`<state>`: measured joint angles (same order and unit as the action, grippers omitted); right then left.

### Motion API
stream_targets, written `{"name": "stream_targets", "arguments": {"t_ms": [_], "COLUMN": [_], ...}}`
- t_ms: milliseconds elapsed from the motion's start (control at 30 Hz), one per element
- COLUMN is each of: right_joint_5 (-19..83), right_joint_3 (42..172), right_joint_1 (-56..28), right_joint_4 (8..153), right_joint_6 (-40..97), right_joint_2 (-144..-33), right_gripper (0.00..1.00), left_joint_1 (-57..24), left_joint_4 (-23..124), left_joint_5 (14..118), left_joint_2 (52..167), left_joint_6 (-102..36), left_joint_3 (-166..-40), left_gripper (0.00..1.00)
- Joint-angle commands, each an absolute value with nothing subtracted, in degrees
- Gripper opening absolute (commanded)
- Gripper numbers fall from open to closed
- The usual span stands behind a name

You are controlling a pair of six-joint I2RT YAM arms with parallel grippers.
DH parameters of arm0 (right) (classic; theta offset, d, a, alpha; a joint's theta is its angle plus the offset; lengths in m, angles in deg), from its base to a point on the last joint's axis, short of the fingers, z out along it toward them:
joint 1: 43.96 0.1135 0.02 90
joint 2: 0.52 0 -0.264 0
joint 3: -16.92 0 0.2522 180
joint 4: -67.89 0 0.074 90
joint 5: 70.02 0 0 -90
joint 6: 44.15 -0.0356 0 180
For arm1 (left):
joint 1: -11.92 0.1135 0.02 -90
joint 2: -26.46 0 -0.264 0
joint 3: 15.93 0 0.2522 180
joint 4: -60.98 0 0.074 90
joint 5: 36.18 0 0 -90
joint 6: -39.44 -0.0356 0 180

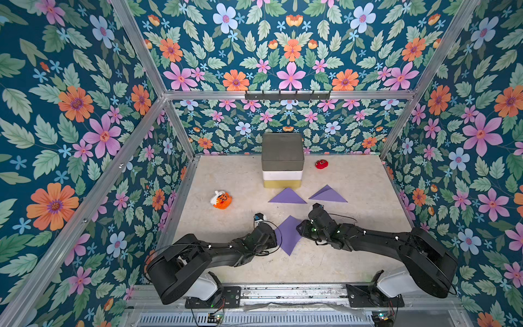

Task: Fold the square paper diagonally
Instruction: Fold the paper at the center of the board.

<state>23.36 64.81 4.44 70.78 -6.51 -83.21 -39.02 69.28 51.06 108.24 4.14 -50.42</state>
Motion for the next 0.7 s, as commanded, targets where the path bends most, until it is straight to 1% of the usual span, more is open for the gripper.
{"name": "stream_targets", "arguments": {"t_ms": [0,133,267,367,433,567,667], "right_joint_5": [27.1,29.0,28.4,28.6,29.1,30.7,29.7], "right_joint_3": [63.2,64.0,64.3,63.9,63.7,63.9,64.7], "right_joint_1": [4.4,4.4,4.4,4.4,4.4,4.3,4.4], "right_joint_4": [57.5,57.1,58.8,58.6,57.6,55.5,58.0], "right_joint_6": [-9.8,-9.2,-8.6,-8.3,-8.4,-8.9,-8.0], "right_joint_2": [-82.7,-84.3,-84.2,-83.5,-83.3,-84.1,-84.0], "right_gripper": [0.43,0.44,0.44,0.52,0.55,0.53,0.51], "left_joint_1": [-39.1,-39.1,-39.3,-39.3,-39.4,-39.4,-39.4], "left_joint_4": [65.2,65.4,65.5,65.4,65.2,64.8,64.4], "left_joint_5": [51.0,51.0,51.0,50.9,50.8,50.5,50.1], "left_joint_2": [109.1,109.6,109.8,110.0,110.1,109.9,109.7], "left_joint_6": [4.4,4.6,4.5,4.5,4.5,4.5,4.6], "left_joint_3": [-50.1,-50.3,-50.4,-50.5,-50.6,-50.7,-50.6], "left_gripper": [0.07,0.07,0.06,0.06,0.06,0.06,0.06]}}
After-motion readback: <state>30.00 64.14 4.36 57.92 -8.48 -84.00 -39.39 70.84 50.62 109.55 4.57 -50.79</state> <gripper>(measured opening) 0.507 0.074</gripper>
